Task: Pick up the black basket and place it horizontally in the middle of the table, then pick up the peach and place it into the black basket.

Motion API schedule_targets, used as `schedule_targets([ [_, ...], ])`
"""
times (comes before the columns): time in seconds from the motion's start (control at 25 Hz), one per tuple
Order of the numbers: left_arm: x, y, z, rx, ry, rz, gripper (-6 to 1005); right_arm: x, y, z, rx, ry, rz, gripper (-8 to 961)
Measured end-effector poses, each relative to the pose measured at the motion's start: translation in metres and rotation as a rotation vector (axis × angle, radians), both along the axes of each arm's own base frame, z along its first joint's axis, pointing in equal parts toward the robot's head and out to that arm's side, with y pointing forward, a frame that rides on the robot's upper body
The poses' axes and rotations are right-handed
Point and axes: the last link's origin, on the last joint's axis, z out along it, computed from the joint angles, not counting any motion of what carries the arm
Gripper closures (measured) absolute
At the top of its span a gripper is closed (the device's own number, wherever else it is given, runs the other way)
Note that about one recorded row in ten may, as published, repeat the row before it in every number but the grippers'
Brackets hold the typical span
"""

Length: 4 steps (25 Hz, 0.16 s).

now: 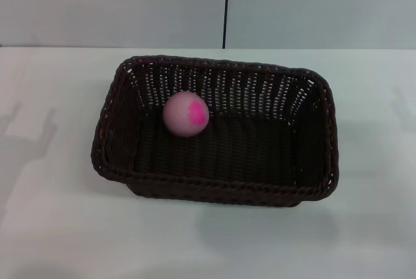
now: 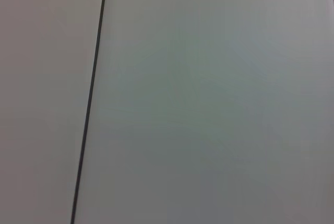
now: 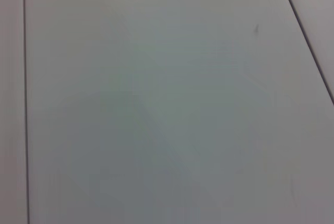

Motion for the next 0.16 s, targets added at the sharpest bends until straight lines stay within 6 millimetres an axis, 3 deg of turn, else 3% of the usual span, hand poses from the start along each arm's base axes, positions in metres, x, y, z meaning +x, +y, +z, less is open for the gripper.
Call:
schedule_targets([
  [0.16,-0.0009,-0.0004,0.0012,0.010,-0.007,0.007,334,-0.0008,0.0032,-0.0010,-0.008,-0.002,-0.001,208],
])
